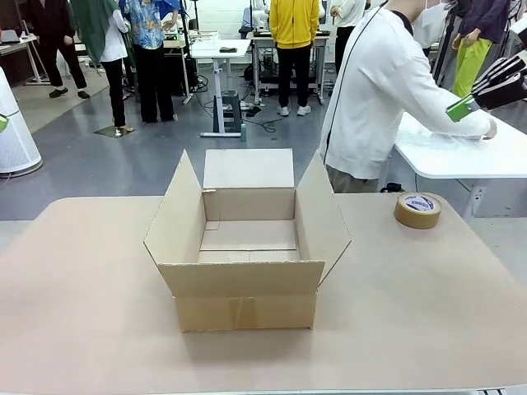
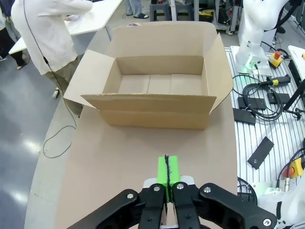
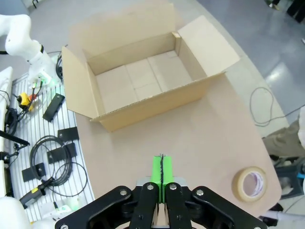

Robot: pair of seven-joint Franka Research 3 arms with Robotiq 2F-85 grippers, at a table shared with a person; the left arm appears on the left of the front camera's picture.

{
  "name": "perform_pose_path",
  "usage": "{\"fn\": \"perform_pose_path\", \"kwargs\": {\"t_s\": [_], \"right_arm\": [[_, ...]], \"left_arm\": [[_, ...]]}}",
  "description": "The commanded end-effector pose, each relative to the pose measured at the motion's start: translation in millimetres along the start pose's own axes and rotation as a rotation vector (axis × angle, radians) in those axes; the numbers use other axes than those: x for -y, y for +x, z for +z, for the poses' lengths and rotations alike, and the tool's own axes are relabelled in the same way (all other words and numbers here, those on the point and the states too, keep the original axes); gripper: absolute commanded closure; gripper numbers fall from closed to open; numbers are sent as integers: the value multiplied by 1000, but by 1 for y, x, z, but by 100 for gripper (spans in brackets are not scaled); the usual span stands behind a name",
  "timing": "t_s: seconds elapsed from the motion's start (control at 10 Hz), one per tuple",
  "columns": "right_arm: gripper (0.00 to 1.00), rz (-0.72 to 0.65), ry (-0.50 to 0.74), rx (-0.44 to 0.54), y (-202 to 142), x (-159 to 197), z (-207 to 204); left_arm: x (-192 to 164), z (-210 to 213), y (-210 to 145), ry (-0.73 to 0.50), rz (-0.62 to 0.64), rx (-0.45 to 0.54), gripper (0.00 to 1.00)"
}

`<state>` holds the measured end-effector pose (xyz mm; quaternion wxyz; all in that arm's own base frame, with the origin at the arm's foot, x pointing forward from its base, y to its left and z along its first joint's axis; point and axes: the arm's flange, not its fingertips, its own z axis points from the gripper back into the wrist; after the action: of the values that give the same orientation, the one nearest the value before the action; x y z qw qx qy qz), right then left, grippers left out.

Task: Wrap the clocks to prevent damage.
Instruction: Open the side flaps of the Package Box.

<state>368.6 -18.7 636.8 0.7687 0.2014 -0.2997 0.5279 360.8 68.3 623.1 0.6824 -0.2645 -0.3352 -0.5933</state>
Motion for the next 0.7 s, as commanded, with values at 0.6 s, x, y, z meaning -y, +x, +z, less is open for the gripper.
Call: {"fn": "perform_pose_path", "kwargs": {"t_s": [0.6], "right_arm": [[100, -552, -144, -166, 155, -67, -41]], "left_arm": [[18, -39, 148, 315, 568, -351, 100]]}}
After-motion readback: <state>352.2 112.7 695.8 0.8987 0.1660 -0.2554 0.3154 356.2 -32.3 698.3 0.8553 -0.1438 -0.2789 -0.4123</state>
